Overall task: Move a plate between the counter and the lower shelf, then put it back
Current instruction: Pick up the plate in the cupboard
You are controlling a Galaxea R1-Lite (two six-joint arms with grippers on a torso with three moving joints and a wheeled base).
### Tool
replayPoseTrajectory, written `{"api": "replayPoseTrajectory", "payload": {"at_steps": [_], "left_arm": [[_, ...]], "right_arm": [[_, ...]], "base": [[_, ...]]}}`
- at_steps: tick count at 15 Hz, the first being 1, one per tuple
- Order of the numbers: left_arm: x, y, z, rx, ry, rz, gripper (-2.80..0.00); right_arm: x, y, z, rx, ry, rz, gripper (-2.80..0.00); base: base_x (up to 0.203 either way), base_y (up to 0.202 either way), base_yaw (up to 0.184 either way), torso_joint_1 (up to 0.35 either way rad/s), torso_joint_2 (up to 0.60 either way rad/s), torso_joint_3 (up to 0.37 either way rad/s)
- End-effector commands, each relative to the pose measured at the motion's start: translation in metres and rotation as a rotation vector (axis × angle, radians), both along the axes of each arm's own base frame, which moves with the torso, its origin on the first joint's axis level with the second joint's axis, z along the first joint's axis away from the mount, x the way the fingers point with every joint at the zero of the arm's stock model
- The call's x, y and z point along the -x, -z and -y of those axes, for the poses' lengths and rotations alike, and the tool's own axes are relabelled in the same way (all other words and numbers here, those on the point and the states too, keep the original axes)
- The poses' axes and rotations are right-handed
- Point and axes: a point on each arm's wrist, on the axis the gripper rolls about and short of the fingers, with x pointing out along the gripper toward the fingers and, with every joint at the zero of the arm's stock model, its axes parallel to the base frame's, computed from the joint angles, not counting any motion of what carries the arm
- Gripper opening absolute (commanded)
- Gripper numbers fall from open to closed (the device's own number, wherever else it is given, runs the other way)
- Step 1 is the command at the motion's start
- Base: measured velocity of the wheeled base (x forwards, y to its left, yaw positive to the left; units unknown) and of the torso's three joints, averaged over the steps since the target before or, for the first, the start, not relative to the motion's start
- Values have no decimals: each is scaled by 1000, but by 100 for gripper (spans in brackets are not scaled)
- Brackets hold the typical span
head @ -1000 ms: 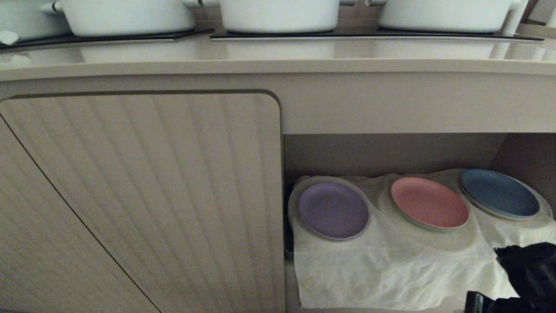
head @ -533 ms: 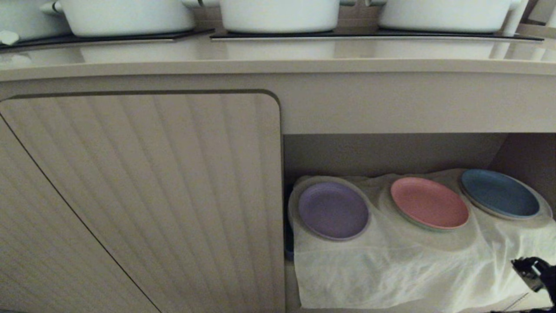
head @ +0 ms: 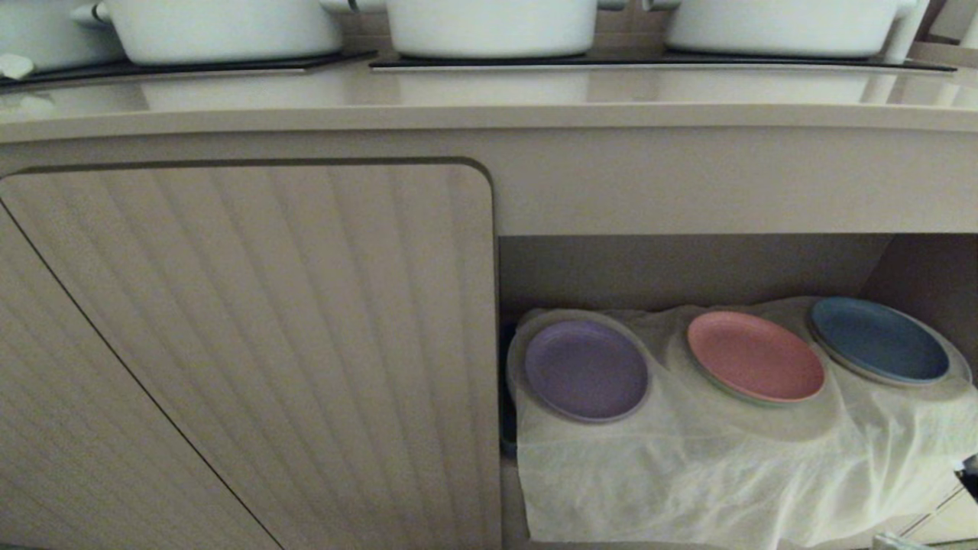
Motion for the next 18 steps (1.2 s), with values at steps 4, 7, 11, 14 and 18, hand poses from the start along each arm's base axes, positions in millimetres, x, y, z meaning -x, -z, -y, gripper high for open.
{"api": "replayPoseTrajectory", "payload": {"at_steps": [4,7,11,14,18], "left_arm": [[0,0,0,0,-1,-1,-280],[0,0,0,0,-1,-1,-280],[0,0,0,0,-1,-1,-280],[0,0,0,0,-1,-1,-280],[0,0,0,0,-1,-1,-280]], "right_arm": [[18,6,9,54,22,78,-280],[28,11,12,103,22,29,-280],[38,11,15,125,27,64,-280],[44,9,15,113,17,118,-280],[55,6,16,136,-21,226,-280]], "base": [[0,0,0,0,0,0],[0,0,0,0,0,0],[0,0,0,0,0,0],[0,0,0,0,0,0],[0,0,0,0,0,0]]}}
